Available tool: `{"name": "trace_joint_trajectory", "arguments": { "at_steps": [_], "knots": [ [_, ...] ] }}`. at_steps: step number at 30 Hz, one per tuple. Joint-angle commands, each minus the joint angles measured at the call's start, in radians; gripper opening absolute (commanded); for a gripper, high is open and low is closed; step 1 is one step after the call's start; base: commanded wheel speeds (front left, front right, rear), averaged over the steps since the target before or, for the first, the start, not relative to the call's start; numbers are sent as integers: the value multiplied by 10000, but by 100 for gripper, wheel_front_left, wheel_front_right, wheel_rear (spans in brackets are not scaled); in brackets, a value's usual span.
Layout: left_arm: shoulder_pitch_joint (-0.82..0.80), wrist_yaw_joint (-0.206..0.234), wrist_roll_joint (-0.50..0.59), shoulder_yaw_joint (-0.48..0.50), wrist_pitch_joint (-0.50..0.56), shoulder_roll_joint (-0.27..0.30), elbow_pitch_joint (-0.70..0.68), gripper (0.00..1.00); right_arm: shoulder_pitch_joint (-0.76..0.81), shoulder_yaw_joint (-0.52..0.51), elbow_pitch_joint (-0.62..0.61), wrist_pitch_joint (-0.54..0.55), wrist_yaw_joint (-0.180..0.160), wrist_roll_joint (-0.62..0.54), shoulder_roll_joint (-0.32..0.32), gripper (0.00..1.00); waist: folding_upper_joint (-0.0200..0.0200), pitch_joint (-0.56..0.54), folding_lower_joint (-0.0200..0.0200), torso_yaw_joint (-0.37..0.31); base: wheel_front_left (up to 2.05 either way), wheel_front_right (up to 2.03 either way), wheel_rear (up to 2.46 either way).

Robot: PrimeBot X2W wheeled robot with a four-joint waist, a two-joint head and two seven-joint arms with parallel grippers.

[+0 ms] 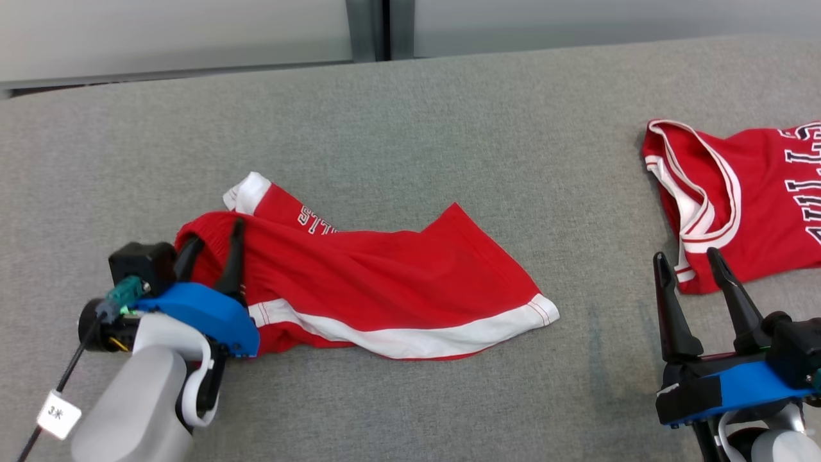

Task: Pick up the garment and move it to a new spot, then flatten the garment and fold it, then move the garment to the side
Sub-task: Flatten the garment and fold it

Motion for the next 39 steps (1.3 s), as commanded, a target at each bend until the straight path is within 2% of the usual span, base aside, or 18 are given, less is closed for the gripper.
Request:
{"name": "trace_joint_trajectory", "arguments": {
  "at_steps": [1, 6, 10, 14, 20, 27, 39],
  "knots": [
    [120, 16, -57, 1, -150, -37, 80, 100, -5, -42, 24, -22, 1, 7, 10, 100, -2, -76, -2, 48, 0, 0, 0],
    [876, 319, -129, 95, -611, -158, -54, 100, 164, -41, 87, 35, 1, -57, 10, 100, -2, -483, -2, 262, 0, 0, 0],
    [1690, 538, -220, 221, -786, 4, -472, 100, 271, 24, 74, 128, 1, -55, -40, 100, -2, -773, -2, 449, 0, 0, 0],
    [2420, 1079, 22, 415, -1064, 219, -1302, 100, 413, 33, 17, 177, 1, -102, -119, 100, -2, -1057, -2, 600, 0, 0, 0],
    [3253, 1863, 934, 694, -1290, 446, -3378, 100, 646, 46, -212, 348, 1, -168, -161, 100, -2, -1427, -2, 797, 0, 0, 0],
    [3847, 2174, 1422, 386, -1167, 611, -4526, 100, 802, 187, -432, 575, 1, -176, -253, 100, -2, -1619, -2, 778, 0, 0, 0],
    [3789, 2371, 1507, 344, -1008, 715, -4801, 100, 736, 209, -540, 612, 1, -162, -213, 100, -2, -1467, -2, 718, 0, 0, 0]
  ]
}}
